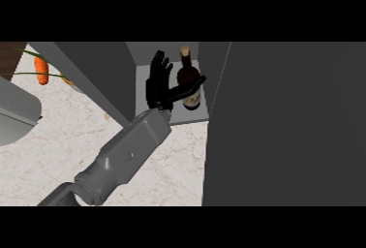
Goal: Pick up the wine, place it into the cabinet and close the cabinet
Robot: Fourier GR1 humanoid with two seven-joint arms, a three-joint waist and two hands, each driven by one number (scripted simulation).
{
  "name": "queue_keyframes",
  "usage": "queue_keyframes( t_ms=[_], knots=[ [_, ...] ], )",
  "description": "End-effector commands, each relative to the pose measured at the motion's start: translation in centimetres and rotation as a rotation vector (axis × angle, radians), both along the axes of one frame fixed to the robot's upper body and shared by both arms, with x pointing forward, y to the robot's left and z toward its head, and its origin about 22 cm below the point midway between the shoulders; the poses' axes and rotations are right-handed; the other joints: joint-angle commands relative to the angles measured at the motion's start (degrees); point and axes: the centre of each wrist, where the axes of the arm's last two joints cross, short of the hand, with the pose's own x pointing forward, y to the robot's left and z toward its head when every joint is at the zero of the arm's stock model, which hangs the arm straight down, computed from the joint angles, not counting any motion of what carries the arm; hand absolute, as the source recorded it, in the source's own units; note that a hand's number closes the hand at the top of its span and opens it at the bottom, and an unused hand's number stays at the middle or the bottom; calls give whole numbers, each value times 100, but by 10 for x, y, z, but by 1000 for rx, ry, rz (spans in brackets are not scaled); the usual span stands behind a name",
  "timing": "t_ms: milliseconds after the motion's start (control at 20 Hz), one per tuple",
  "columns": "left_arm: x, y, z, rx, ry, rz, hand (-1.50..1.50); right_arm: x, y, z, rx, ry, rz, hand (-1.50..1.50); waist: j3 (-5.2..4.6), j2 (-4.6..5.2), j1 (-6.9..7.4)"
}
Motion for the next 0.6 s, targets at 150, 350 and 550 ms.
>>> queue_keyframes(
  t_ms=[150,350,550],
  knots=[
    [-2,-2,-3,179,-43,-9,-150,1,-4,-7,12,10,13,-150,9,3,-36],
    [5,-8,9,216,-80,-61,-150,0,6,-2,9,9,-5,-150,0,-16,84],
    [3,-13,11,200,-96,-48,-150,4,-4,-6,0,6,13,-150,5,-19,103]
  ],
)
